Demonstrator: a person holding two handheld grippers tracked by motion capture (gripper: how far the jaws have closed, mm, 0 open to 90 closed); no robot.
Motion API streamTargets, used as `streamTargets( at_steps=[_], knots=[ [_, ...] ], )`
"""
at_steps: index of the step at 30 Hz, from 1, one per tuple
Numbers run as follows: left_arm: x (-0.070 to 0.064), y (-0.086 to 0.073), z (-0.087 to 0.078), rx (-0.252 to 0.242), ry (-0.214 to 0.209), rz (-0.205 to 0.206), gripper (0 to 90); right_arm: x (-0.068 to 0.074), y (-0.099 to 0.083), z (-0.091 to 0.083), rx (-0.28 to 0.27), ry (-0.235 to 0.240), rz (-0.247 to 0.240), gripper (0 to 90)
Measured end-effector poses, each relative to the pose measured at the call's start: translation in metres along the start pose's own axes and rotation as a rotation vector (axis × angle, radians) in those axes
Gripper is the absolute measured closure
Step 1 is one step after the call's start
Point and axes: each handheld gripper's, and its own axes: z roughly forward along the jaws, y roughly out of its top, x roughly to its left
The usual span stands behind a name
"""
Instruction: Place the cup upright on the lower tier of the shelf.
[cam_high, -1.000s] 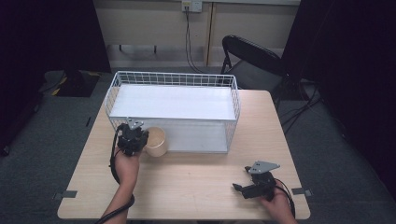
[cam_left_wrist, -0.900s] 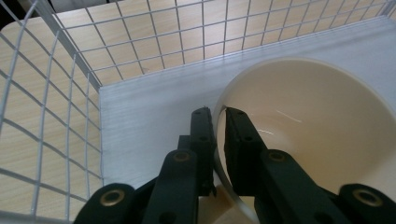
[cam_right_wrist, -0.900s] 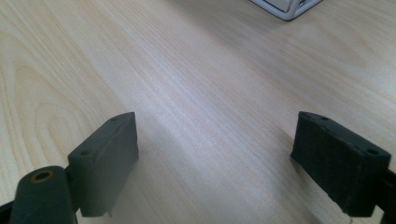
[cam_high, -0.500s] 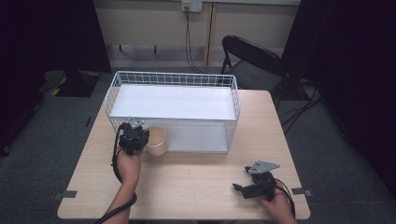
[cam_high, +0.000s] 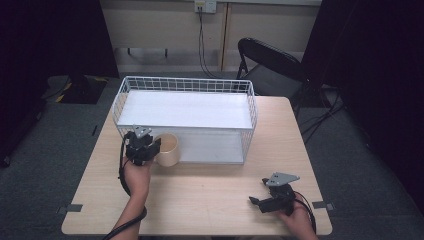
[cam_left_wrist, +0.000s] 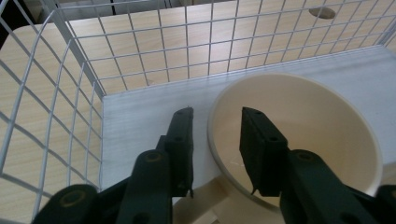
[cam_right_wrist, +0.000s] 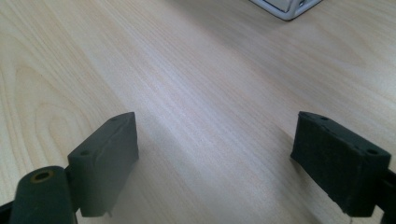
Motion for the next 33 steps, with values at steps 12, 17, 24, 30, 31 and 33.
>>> streamTargets(
  at_steps=[12,17,24,30,31,33],
  knots=[
    [0.003,-0.003,-0.013,0.027,-0.047,0.026,31.4,0.000,0.000,0.000,0.000,0.000,0.000,13.6],
    [0.004,-0.002,-0.020,0.028,-0.057,0.037,26.6,0.000,0.000,0.000,0.001,-0.002,-0.001,13.6],
    [0.000,-0.002,-0.036,0.020,-0.078,0.074,25.6,0.000,0.000,0.000,0.000,-0.001,0.000,13.6],
    [-0.004,-0.009,-0.039,0.030,-0.103,0.095,26.2,0.000,0.000,0.000,-0.002,0.000,0.001,13.6],
    [-0.005,-0.011,-0.038,0.030,-0.109,0.092,26.4,0.000,0.000,0.000,-0.002,-0.001,0.001,13.6],
    [-0.006,-0.013,-0.037,0.033,-0.122,0.085,26.9,0.000,0.000,0.000,0.000,-0.001,0.000,13.6]
  ],
)
